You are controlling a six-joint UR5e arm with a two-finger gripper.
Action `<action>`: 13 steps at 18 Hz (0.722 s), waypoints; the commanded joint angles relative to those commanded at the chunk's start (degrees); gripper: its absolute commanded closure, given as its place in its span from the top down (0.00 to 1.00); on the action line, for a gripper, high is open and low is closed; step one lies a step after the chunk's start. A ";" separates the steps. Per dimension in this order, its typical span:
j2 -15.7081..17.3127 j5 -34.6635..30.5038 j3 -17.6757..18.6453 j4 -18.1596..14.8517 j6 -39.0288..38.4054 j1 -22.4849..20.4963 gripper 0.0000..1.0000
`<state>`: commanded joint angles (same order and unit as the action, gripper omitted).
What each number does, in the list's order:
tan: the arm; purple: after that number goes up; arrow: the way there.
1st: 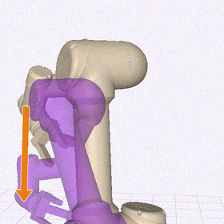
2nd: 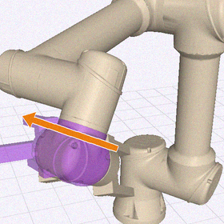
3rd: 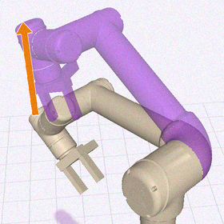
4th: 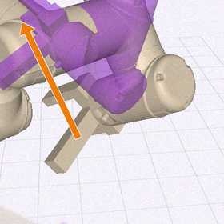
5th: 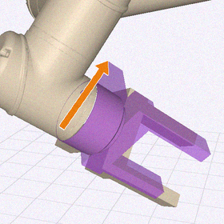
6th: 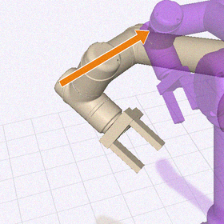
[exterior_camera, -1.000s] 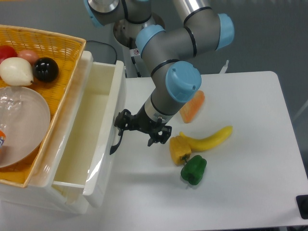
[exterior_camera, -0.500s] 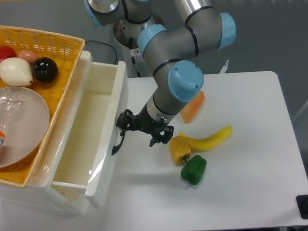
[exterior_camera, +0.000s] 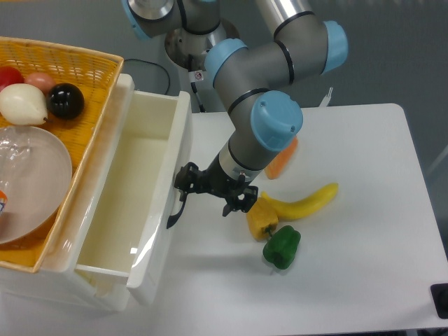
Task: Slide the top white drawer open
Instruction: 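Keep pulling the drawer handle outward to extend the drawer further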
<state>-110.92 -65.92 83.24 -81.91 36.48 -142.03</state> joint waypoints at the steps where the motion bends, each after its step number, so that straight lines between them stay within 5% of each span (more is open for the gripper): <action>1: 0.09 0.09 -0.09 0.00 0.09 -0.17 1.00; 13: -0.53 0.09 -0.27 0.17 1.58 -1.49 1.00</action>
<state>-111.44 -65.83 82.97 -81.74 38.05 -143.52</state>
